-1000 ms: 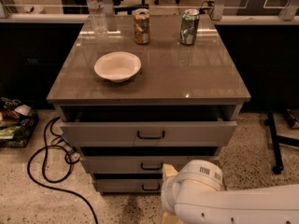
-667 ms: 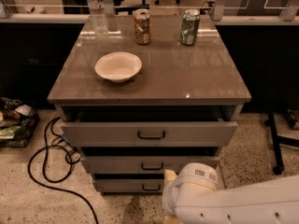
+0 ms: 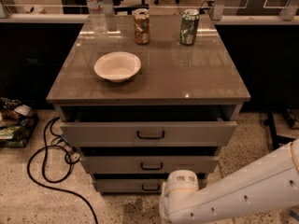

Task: Open bottom drawer

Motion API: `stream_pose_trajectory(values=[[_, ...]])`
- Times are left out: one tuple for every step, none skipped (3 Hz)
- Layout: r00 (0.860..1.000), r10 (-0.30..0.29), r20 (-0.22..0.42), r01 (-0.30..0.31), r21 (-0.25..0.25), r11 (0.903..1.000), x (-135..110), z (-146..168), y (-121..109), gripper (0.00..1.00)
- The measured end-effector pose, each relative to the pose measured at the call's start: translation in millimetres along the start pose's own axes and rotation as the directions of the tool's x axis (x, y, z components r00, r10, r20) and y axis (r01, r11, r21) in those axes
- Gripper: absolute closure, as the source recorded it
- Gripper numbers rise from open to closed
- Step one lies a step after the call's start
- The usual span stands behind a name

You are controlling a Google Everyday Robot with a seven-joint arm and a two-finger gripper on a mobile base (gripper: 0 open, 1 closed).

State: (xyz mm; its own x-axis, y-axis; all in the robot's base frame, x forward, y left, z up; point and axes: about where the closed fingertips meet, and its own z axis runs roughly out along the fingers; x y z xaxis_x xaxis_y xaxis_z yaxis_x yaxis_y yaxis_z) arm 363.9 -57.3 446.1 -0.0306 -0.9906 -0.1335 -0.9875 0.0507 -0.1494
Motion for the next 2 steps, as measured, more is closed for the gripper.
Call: stream_pose_trajectory(values=[[0.997,-0.060,0.037,0.061,-0.007,0.9981,-20.8,46.7,17.6,0.00],[0.997,-0.060,0.037,0.061,-0.007,0.9981,-20.8,46.7,17.6,0.00]])
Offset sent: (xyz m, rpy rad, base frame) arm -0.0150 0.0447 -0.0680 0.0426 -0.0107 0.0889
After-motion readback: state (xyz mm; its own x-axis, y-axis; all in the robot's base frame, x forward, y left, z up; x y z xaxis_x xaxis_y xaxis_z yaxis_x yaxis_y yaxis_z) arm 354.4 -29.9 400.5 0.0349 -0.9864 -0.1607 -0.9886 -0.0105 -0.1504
